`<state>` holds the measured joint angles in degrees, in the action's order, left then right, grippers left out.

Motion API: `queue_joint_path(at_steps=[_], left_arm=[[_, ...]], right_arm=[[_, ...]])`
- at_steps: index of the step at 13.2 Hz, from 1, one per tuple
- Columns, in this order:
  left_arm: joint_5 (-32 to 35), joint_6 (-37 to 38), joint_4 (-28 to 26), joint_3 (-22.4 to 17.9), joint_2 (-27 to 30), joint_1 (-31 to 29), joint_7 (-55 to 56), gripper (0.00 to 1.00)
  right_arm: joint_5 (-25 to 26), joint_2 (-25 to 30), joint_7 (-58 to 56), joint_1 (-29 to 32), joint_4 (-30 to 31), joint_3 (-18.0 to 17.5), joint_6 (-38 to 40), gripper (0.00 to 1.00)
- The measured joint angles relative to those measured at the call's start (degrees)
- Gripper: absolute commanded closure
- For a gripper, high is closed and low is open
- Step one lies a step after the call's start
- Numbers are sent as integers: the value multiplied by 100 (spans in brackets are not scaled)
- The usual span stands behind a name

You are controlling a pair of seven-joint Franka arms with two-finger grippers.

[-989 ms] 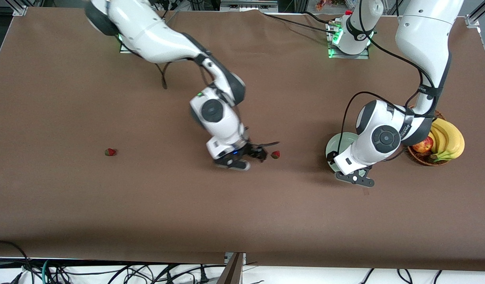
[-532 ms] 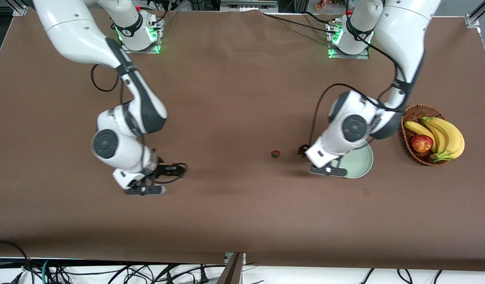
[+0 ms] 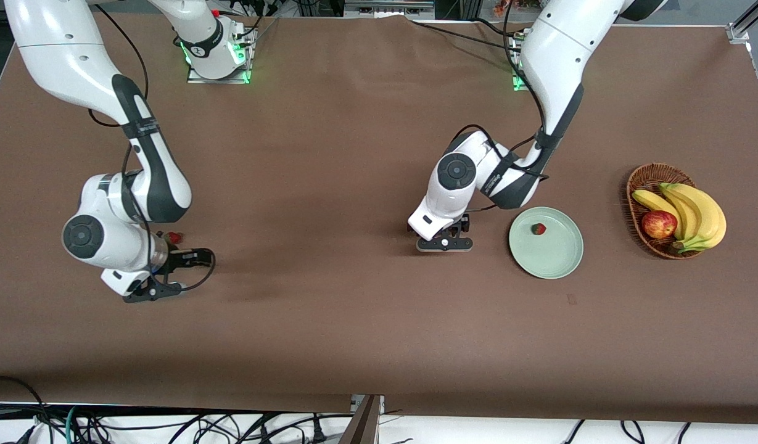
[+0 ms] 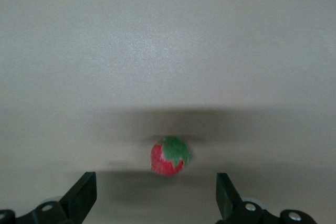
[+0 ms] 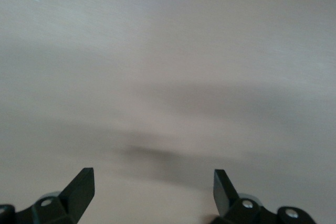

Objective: Collect all strawberries into plate
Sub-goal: 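Grasp the strawberry with the left gripper while the right gripper grasps another, then carry the strawberry onto the plate with the left gripper and release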

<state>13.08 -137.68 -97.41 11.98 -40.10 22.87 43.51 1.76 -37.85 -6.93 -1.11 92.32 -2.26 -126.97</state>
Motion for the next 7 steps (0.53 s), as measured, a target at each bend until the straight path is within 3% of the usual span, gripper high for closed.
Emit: queue_joint_path(at_steps=[2, 4, 7], left_arm=[[51, -189, 13, -5, -107, 13, 43, 17], [66, -307, 24, -5, -176, 52, 46, 48], [262, -317, 27, -6, -203, 67, 76, 81]], right_arm=[[0, 1, -187, 1, 106, 229, 5, 0], [0, 1, -323, 0, 293, 364, 8, 0], [0, 1, -356, -3, 642, 452, 8, 0]])
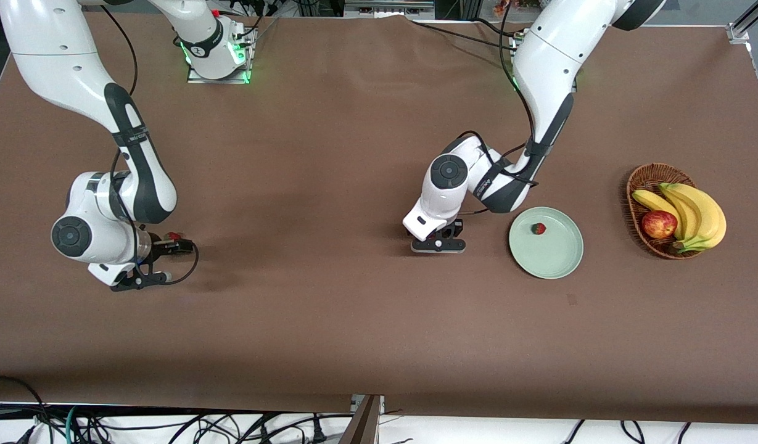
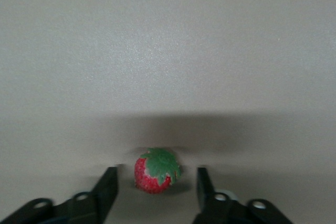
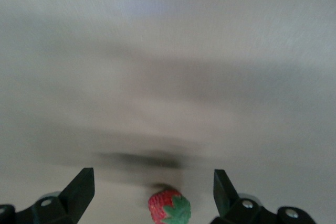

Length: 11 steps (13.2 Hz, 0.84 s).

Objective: Collect all strawberries into plate
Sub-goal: 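Carry the strawberry onto the plate with the left gripper and release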

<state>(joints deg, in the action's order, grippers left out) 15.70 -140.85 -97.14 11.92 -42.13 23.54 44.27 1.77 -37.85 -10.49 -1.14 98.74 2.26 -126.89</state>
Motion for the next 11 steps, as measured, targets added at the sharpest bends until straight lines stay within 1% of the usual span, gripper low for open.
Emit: queue_joint_path(at_steps=[1, 2, 3, 4, 5, 6, 9, 11], left_arm=[[6, -1, 3, -3, -1, 0, 0, 84], [9, -2, 13, -12, -1, 0, 0, 86], [11, -2, 44, -40, -1, -3, -1, 86], [12, 26, 115, -80, 4, -29, -36, 86], [14, 150, 211, -110, 23, -90, -149, 86], [15, 419, 340, -132, 61, -180, -354, 86], [15, 1526, 752, -135, 306, -575, -1323, 86], [15, 2047, 861, -133, 532, -949, -2223, 86]], right_arm=[[0, 0, -1, 0, 98, 17, 0, 5], [0, 0, -2, 0, 167, 31, -1, 30], [1, 0, -3, -2, 202, 46, -1, 61], [1, 1, -19, -4, 214, 64, 2, 82], [1, 2, -53, -4, 217, 75, 21, 94], [1, 4, -70, -5, 218, 79, 55, 100], [0, 20, -74, -12, 217, 79, 135, 100], [0, 49, -74, -27, 223, 80, 191, 100]])
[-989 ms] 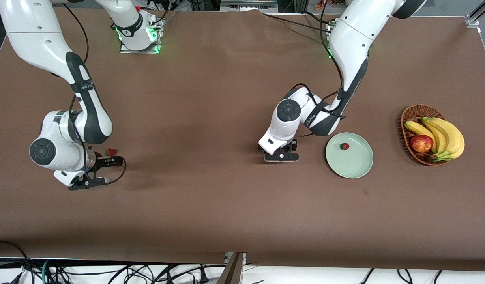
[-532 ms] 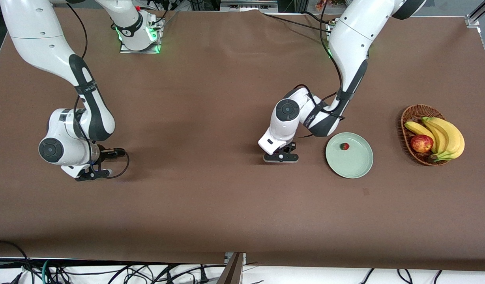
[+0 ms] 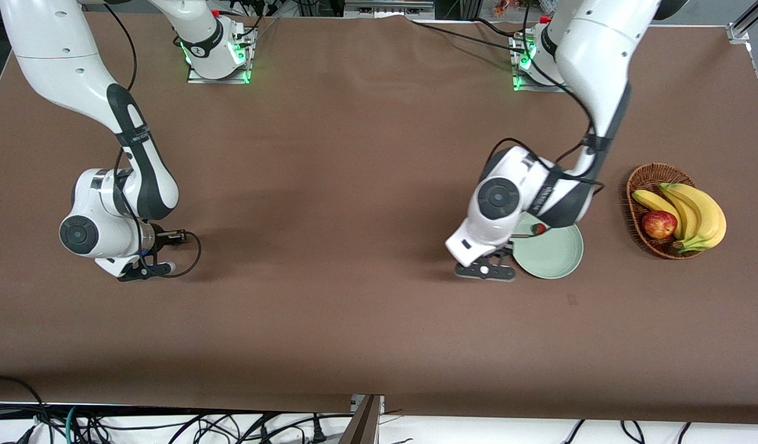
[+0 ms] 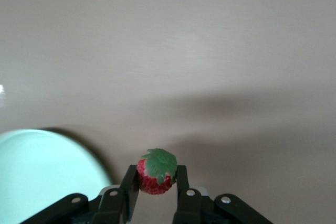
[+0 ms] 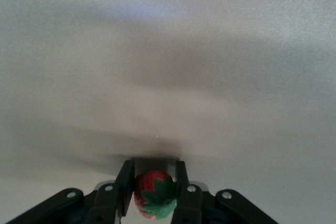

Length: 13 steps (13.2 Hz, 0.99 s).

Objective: Collect all strawberries into plate
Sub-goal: 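Carry the strawberry onto the plate with the left gripper and release, then carry the last strawberry to mid-table with the right gripper and release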

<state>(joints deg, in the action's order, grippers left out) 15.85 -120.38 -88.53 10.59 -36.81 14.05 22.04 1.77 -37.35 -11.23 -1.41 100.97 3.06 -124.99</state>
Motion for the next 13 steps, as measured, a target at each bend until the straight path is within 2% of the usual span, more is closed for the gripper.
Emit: queue_joint_path(at_steps=[4, 7, 8, 9, 10, 13], left_arm=[[0, 290, -43, 5, 113, -806, -1685, 85], [0, 194, -186, 9, 26, -1084, -2264, 83], [0, 40, -268, 10, -19, -1120, -2343, 75], [0, -159, -371, 10, -62, -1142, -2360, 50], [0, -314, -465, 10, -91, -1165, -2360, 1], [0, -420, -533, 17, -108, -1216, -2365, 0]], right_arm=[[-19, 25, 304, -116, -39, -50, -12, 100], [-77, 5, 1837, -503, -296, -511, -61, 100], [-109, -49, 2490, -710, -431, -722, -90, 100], [-125, -141, 3156, -967, -599, -885, -170, 100], [-134, -266, 3765, -1267, -800, -966, -308, 100], [-153, -738, 5263, -2145, -1408, -1028, -903, 100]])
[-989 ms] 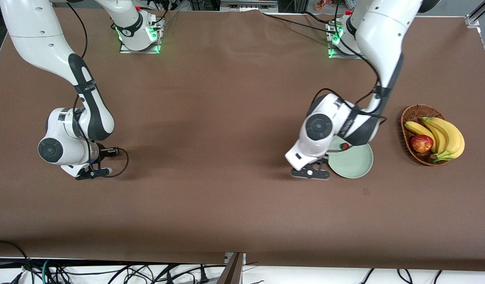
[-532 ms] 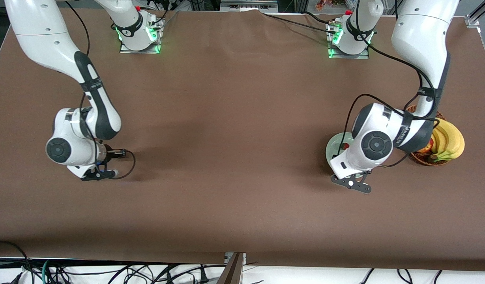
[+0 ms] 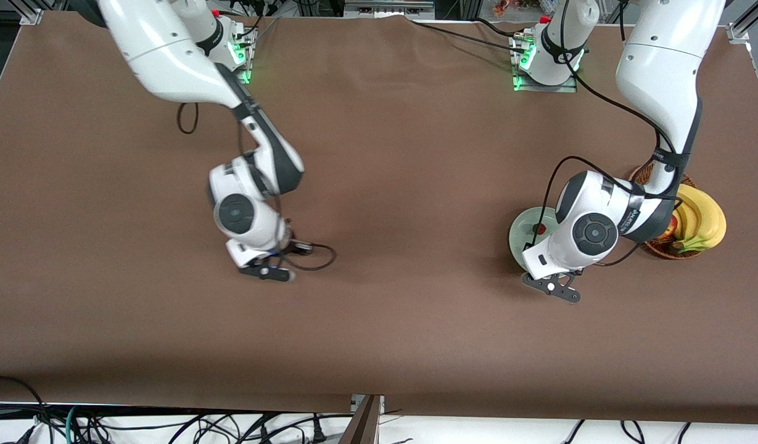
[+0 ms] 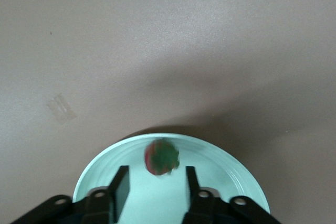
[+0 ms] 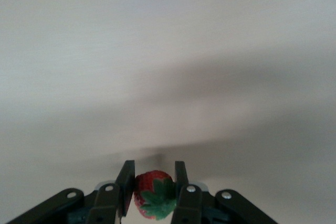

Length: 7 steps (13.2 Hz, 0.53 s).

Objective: Collect all strawberries into plate
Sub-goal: 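Carry the last strawberry to mid-table with the right gripper and release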

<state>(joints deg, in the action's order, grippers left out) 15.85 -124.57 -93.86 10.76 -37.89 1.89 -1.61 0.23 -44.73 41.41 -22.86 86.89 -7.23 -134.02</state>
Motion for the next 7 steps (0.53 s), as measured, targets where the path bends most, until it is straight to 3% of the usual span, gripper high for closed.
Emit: queue_joint_path(at_steps=[4, 7], left_arm=[[-33, -14, 11, 77, 16, -13, 3, 0], [-480, -14, 34, 204, 84, -11, 11, 0]], right_arm=[[-3, -775, 1756, -1012, -807, -197, -1153, 100], [-3, -1186, 2273, -1348, -1157, -431, -1777, 100]])
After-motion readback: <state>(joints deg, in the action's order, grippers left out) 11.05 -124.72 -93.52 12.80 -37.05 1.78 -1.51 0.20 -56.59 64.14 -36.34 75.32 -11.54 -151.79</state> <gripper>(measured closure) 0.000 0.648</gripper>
